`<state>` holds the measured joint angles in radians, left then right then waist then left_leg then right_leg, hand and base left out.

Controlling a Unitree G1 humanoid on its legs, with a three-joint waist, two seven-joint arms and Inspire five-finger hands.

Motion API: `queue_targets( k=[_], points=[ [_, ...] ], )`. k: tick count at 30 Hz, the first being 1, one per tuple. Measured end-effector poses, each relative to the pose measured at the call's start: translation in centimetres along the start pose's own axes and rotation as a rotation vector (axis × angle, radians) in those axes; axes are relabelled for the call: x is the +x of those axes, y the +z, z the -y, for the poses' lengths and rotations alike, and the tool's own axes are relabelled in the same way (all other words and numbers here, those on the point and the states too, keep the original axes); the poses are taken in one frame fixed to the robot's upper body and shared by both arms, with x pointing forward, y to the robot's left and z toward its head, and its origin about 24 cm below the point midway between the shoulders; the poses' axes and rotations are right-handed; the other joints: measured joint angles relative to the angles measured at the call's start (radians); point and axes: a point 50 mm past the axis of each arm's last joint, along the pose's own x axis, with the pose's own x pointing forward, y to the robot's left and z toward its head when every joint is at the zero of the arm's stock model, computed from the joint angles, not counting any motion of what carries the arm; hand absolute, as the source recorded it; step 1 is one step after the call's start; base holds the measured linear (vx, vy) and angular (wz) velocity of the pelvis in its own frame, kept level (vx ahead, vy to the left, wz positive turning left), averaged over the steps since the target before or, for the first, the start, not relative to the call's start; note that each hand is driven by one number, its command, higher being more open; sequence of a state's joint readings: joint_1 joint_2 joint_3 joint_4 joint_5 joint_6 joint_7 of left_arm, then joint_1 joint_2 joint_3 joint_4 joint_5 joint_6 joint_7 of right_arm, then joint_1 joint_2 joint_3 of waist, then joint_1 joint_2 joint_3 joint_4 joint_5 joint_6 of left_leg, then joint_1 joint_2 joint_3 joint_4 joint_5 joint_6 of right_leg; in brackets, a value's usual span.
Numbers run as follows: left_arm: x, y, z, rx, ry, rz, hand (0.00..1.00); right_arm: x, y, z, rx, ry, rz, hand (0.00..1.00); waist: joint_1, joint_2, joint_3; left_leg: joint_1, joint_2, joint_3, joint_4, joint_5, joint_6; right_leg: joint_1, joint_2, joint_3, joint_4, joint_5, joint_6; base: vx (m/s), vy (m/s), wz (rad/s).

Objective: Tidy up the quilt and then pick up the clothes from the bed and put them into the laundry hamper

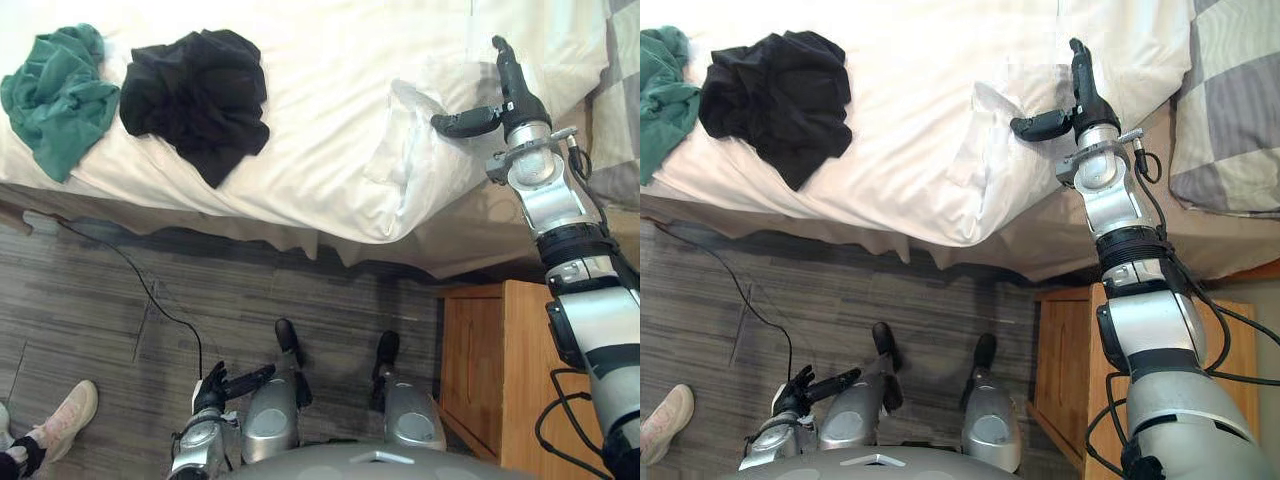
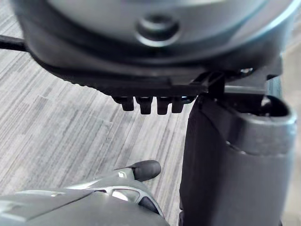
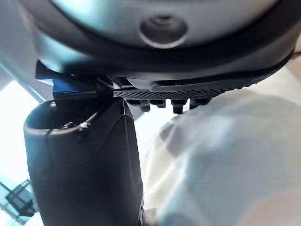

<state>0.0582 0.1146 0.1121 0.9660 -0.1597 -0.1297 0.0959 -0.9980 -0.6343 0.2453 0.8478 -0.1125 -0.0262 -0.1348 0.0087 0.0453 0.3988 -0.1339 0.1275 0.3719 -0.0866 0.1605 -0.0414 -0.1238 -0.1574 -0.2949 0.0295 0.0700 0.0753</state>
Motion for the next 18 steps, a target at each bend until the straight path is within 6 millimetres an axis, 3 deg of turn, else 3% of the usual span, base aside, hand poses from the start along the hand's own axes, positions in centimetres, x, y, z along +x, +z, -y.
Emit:
queue_targets(
  k=[1,7,14,18],
  points=[
    [0.1,0.2,0.1,-0.003,-0.002,0.006,1.0,0.1,-0.1,0.0,-0.002,0.006,-0.008,0.0,0.0,0.001,0.006,0.0,0.001,0.001,0.0,0.001,0.0,-0.001,0.0,0.001,0.0,0.001,0.0,-0.01,0.005,-0.07],
    [0.4,1.5,0.8,0.035,-0.05,0.052,1.0,0.7,0.1,1.8,-0.042,0.006,-0.012,0.0,0.006,0.011,0.023,-0.03,0.005,0.0,0.0,0.012,0.001,-0.032,0.005,0.003,0.003,0.007,-0.001,0.0,0.0,0.0],
    [0.4,1.5,0.8,0.029,-0.058,0.043,1.0,0.4,-1.0,1.9,-0.054,0.018,-0.04,0.0,0.014,0.011,0.023,-0.018,0.005,0.006,0.0,0.013,0.0,-0.027,0.005,0.011,0.006,0.007,-0.001,0.02,-0.005,-0.02],
    [0.4,1.4,0.8,0.047,-0.065,0.038,1.0,-1.7,-4.2,1.2,0.015,-0.004,-0.082,0.0,0.017,0.006,0.021,0.023,0.004,0.006,0.0,0.005,-0.01,0.013,0.004,0.012,0.006,0.003,-0.005,0.04,-0.01,0.0]
  ],
)
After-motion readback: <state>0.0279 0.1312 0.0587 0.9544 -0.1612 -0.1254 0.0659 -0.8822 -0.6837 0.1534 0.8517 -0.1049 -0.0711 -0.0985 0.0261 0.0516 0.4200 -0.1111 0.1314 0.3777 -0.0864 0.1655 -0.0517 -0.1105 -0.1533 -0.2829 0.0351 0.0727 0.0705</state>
